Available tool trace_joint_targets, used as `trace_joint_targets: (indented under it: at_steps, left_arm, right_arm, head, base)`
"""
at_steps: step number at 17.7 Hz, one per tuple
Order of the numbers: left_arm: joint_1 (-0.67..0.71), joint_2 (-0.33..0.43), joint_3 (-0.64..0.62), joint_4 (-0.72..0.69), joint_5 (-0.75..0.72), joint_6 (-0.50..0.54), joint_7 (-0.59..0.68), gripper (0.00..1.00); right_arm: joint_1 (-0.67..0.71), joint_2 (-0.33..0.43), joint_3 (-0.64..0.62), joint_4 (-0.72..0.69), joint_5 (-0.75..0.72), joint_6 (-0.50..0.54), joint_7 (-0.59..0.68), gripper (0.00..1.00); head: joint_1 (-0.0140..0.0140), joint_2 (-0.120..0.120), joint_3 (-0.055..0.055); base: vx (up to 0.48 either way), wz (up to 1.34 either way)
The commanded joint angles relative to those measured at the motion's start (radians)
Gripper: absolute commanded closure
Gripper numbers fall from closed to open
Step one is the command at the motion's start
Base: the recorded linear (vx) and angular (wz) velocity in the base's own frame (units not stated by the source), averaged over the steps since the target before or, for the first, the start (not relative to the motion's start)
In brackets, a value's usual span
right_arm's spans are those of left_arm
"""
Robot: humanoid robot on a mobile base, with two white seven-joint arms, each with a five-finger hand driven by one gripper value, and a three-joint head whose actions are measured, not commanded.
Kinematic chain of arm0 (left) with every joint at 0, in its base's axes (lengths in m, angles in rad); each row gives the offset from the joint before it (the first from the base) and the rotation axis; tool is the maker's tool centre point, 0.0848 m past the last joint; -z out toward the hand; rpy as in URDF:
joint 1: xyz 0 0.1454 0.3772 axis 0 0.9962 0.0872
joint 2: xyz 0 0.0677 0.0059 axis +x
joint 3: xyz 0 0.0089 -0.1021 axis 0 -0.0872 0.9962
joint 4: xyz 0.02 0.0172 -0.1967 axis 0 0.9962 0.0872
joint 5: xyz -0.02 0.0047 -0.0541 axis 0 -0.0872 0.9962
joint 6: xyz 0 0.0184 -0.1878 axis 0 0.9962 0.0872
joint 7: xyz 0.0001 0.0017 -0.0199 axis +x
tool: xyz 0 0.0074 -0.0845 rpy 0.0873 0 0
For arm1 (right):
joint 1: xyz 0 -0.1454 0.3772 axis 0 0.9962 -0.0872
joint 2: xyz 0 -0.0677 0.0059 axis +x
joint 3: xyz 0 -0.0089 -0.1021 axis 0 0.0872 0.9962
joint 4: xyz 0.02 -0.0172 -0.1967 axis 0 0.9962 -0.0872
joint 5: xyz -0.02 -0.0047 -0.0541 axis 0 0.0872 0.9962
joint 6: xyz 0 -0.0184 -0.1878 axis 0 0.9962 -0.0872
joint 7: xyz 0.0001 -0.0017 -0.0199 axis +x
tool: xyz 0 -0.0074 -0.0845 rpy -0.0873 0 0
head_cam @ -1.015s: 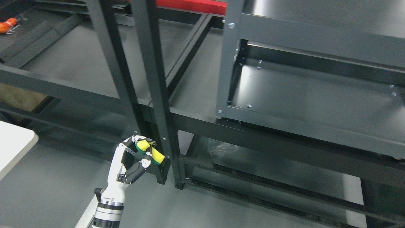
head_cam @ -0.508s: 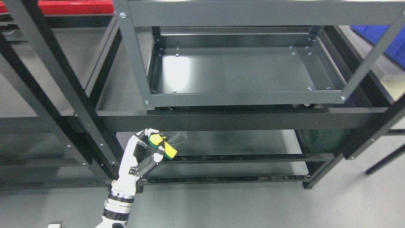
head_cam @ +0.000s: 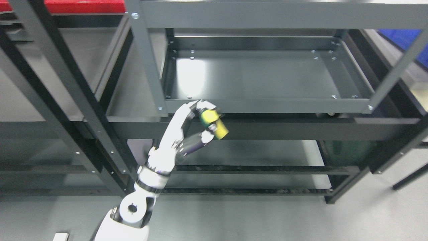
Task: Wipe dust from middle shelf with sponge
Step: 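Extend the left hand with the sponge onto the middle shelf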
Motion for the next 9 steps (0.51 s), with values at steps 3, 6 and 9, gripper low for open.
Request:
trace_joint_targets:
  at_steps: [3, 6, 9]
  left_arm:
    - [-0.424, 0.017, -0.478, 0.006, -0.133, 0.04, -0.048, 1.0]
    - [-0.584, 0.017, -0.642, 0.035, -0.152, 0.095, -0.076, 1.0]
    - [-0.74, 0.017, -0.761, 0.044, -0.163, 0.11, -0.106, 0.99]
  right_arm:
    - [0.001, -0.017, 0.0, -0.017, 0.0, 0.001, 0.003, 0.0]
    - [0.001, -0.017, 0.001, -0.017, 0.0, 0.001, 0.003, 0.0]
    - [0.001, -0.017, 0.0, -0.017, 0.0, 0.001, 0.003, 0.0]
  head:
    - [0.0, 0.0, 0.0]
    - [0.0, 0.0, 0.0]
    - [0.0, 0.0, 0.0]
  base:
    - [0.058, 0.25]
    - [0.057, 0.21]
    - [0.043, 0.12]
